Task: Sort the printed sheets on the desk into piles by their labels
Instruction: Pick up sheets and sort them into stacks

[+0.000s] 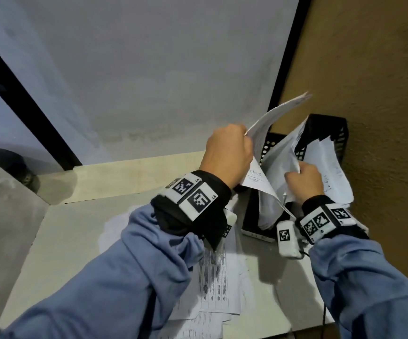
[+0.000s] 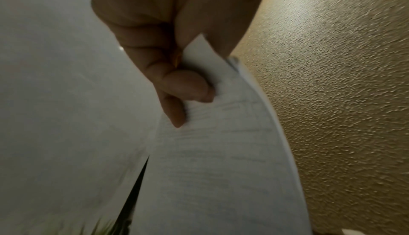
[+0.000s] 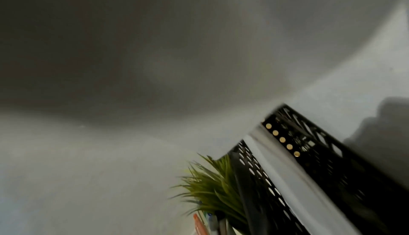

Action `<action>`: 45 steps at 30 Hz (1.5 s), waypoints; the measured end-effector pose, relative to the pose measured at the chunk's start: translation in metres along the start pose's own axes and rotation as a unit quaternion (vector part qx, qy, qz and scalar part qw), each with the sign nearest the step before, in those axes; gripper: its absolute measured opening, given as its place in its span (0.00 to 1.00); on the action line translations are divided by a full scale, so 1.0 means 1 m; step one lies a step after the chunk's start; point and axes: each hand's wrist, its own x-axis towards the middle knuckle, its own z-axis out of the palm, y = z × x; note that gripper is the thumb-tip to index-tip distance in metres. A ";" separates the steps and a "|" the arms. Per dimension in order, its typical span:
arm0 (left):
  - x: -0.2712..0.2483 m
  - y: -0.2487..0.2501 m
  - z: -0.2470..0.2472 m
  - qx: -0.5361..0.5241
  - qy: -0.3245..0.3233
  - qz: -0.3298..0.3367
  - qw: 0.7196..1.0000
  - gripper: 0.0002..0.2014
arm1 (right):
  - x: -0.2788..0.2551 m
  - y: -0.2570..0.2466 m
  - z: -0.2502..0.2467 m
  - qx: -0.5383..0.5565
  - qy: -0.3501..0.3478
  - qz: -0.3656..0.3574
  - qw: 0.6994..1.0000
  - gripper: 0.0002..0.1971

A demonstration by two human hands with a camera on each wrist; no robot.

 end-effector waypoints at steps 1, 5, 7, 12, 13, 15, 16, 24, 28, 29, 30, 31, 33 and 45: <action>0.000 0.005 -0.001 0.011 0.005 0.010 1.000 0.12 | 0.001 0.000 -0.003 -0.005 -0.001 -0.002 1.000 0.08; 0.005 0.015 0.001 0.029 0.015 0.023 0.999 0.11 | 0.002 -0.001 -0.010 -0.005 0.003 -0.006 1.000 0.06; 0.009 0.014 0.010 0.042 0.005 0.021 0.999 0.10 | 0.000 -0.003 -0.012 -0.007 0.001 -0.011 1.000 0.07; 0.016 -0.002 0.059 0.032 -0.072 0.006 0.997 0.10 | -0.002 -0.013 -0.018 -0.024 0.001 -0.039 0.999 0.10; 0.015 -0.004 0.068 0.024 -0.082 0.000 0.996 0.11 | -0.001 -0.014 -0.017 -0.032 0.001 -0.042 0.999 0.12; 0.015 -0.009 0.084 -0.003 -0.085 -0.020 0.996 0.11 | -0.002 -0.017 -0.015 -0.060 0.005 -0.055 0.997 0.19; 0.015 -0.011 0.091 -0.018 -0.082 -0.029 0.996 0.12 | -0.003 -0.019 -0.013 -0.079 0.012 -0.062 0.995 0.22; -0.009 -0.050 0.141 0.021 -0.229 -0.147 0.962 0.16 | -0.032 0.021 0.042 -0.187 -0.128 -0.015 0.974 0.21; -0.015 -0.055 0.141 -0.002 -0.186 -0.129 0.974 0.14 | -0.038 0.027 0.053 -0.192 -0.093 0.000 0.977 0.23; -0.014 -0.056 0.140 -0.019 -0.172 -0.126 0.977 0.15 | -0.039 0.024 0.054 -0.203 -0.069 -0.010 0.977 0.24; -0.012 -0.057 0.139 -0.041 -0.164 -0.123 0.978 0.15 | -0.039 0.021 0.054 -0.218 -0.049 -0.022 0.975 0.25; -0.011 -0.058 0.138 -0.062 -0.166 -0.121 0.977 0.15 | -0.040 0.018 0.055 -0.230 -0.039 -0.033 0.972 0.26; -0.012 -0.060 0.134 -0.088 -0.183 -0.126 0.971 0.16 | -0.044 0.014 0.059 -0.251 -0.054 -0.040 0.966 0.26; -0.131 -0.219 0.070 -0.026 -0.080 -0.409 0.909 0.20 | -0.108 0.028 0.081 -0.095 -0.063 -0.199 0.973 0.25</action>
